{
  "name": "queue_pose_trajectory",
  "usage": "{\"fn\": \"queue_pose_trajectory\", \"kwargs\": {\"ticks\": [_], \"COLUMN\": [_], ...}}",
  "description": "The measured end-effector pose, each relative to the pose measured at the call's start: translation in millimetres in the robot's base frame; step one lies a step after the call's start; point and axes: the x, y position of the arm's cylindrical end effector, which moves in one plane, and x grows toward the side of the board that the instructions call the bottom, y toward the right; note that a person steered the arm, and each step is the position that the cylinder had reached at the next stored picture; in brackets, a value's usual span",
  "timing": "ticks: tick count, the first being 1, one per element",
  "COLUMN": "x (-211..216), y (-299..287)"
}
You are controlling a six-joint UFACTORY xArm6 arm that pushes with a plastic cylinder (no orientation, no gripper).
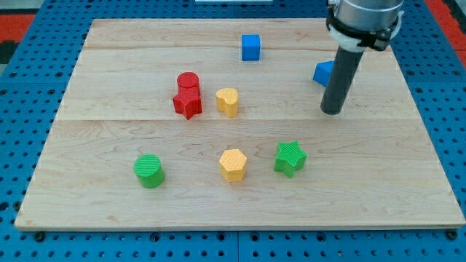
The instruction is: Point your arm at bottom center
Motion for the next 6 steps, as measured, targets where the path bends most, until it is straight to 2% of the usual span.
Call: {"fn": "queue_pose_trajectory", "kwargs": {"ticks": [1,2,3,4,5,6], "x": [41,109,169,176,147,93], "y": [29,63,15,-82,-122,-135]}}
